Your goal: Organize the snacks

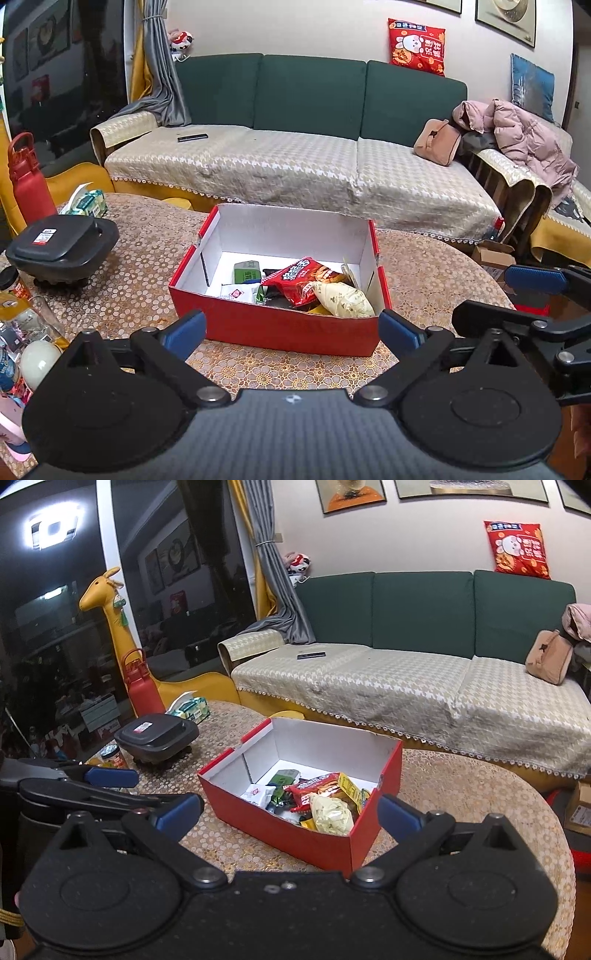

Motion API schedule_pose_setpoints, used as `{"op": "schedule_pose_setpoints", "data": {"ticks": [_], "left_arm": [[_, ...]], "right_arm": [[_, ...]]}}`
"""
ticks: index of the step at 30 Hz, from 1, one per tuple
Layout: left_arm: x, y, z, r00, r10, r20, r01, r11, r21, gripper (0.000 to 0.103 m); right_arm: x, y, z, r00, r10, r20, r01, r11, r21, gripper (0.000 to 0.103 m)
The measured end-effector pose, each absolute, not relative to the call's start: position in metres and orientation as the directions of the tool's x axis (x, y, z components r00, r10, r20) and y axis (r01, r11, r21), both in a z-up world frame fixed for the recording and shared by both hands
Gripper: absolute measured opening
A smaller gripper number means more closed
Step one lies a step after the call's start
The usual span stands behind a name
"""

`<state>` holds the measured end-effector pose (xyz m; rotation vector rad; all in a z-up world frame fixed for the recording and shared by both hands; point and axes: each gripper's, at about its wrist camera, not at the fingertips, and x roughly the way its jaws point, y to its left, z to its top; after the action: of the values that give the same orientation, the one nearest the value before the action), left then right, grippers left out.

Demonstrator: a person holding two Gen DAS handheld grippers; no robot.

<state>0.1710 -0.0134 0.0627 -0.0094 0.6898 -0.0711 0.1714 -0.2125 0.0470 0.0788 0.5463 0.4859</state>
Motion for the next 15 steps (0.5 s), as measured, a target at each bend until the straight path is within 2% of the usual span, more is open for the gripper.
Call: {"op": "schedule_pose_setpoints", "data": {"ticks": [15], "left_arm": [[0.17,-0.03,0.066,0.759,-0.065,-0.648,0.059,0.998,-0.031,0.1]], "right_arm": [[0.162,-0.23,0.045,0.757,0.454,-0.47,-0.396,0.891,0.223,0.103]]}}
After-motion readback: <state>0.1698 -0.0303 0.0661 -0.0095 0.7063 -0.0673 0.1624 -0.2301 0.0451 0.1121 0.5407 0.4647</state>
